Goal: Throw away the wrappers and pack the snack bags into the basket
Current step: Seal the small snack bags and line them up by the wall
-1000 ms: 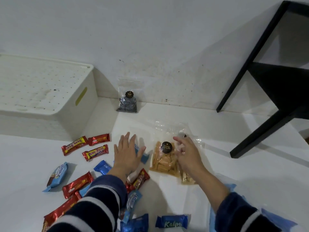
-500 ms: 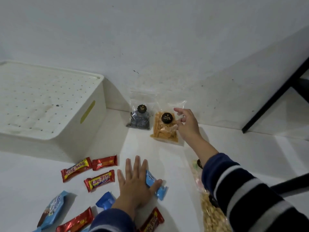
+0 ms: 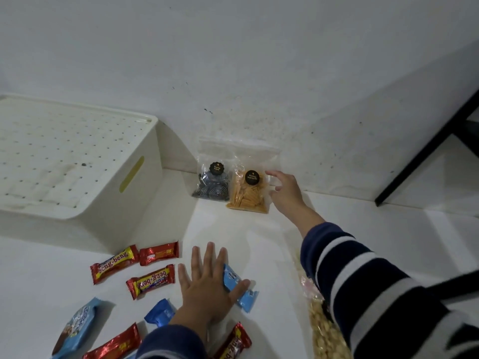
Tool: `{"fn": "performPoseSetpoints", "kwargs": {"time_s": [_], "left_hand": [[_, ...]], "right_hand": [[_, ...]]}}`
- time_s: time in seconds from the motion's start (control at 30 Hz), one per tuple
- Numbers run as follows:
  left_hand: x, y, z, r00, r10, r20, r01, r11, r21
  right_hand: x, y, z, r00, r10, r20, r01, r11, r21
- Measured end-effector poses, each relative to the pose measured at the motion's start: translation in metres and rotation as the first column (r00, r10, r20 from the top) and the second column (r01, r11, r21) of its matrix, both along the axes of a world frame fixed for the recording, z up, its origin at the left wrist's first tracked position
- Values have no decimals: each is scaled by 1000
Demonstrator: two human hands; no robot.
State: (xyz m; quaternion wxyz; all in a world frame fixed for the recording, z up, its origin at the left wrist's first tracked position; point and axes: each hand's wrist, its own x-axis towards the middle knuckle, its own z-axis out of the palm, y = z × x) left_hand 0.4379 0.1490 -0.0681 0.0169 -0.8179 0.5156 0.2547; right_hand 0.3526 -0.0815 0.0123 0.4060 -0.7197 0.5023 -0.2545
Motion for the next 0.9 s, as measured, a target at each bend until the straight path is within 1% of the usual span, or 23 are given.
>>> {"fn": "performPoseSetpoints", "kwargs": {"time_s": [0.07,0.13,0.2,0.27,0.3,0.37,0.43,0.5,0.57,0.63,0.7,0.77,0.83,0.9], "left_hand": [[0,2,4,1000,17,-20,-17,1000,-13],[-1,9,8,998,55,-33,-58,995,-81],[-4,15,11,997,82,-5,-82,985,-151],[-15,20,17,995,90,38,-80,973,-215],[-24,20,22,995,88,46,-72,960,-271],[-51,17,32,998,48,32,-32,924,-382],[-85,12,40,1000,-17,-16,8,898,-439],[-124,10,43,995,-33,-92,-12,891,-454],[-161,11,40,986,-3,-166,-72,893,-444],[-192,14,36,979,2,-202,-87,907,-413],[-212,16,33,977,0,-215,-81,926,-369],[-218,16,30,981,6,-196,-77,932,-355],[-216,16,30,980,7,-200,-82,927,-367],[-211,17,31,961,-4,-277,-106,918,-381]], "right_hand": [[-20,16,5,1000,10,1,-10,999,31],[-44,36,9,999,49,-23,-47,996,78],[-73,58,12,993,103,-55,-97,990,101],[-105,78,12,980,149,-133,-141,987,70],[-121,88,11,972,156,-177,-148,987,58],[-151,103,9,959,137,-246,-129,990,48],[-176,110,6,930,114,-349,-116,993,16],[-193,112,3,865,102,-492,-127,992,-18],[-203,111,0,828,98,-552,-117,993,1],[-207,111,-2,821,88,-565,-84,996,33],[-210,112,-3,832,37,-553,-32,999,18],[-212,113,0,846,-19,-532,14,1000,-14],[-214,114,6,849,-41,-527,25,999,-38],[-214,114,16,866,-44,-499,25,999,-44]]}}
